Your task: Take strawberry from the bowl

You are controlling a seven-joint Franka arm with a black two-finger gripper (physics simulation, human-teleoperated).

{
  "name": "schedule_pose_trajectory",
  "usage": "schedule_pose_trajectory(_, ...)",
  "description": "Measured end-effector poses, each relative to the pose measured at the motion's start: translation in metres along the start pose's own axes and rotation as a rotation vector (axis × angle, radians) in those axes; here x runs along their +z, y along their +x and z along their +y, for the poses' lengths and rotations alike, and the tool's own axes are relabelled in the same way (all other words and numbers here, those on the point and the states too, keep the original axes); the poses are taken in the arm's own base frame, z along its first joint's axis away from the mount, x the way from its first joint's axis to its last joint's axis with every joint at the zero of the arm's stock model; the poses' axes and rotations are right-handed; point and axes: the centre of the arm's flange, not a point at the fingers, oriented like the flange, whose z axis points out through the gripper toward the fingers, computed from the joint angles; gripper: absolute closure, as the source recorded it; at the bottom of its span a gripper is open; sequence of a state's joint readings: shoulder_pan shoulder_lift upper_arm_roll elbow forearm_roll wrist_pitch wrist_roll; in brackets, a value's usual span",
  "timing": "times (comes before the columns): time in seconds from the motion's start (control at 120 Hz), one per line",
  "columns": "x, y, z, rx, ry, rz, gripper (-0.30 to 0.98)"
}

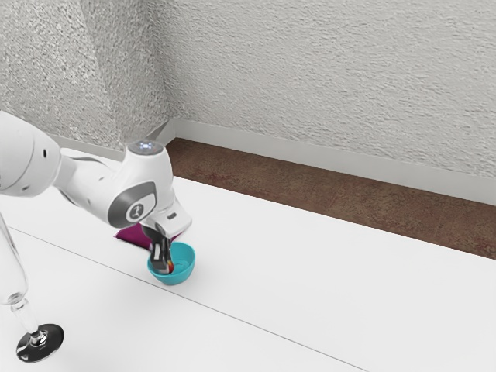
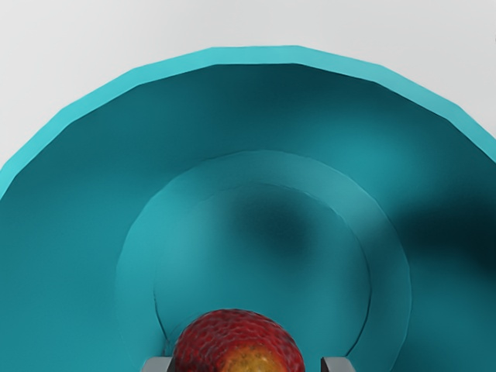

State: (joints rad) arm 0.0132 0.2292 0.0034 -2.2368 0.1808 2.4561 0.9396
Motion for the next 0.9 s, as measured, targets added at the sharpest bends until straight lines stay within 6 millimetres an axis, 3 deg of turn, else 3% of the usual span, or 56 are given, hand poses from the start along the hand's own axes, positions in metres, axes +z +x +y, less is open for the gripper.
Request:
schedule_pose_trajectory(0.25,0.011,-0.001,-0.001,0.016,-0.004,0.001,0.5)
schedule_pose_trajectory(0.533,0.007,-0.001,-0.004,0.025,0.014,0.01,0.58)
schedule_pose_trajectory(0.7,-0.006,0.001,-0.004,0.028,0.037,0.022,0.63)
schedule_pose_trajectory(0.9,-0.041,0.004,0.0,0.029,0.076,0.036,0.67)
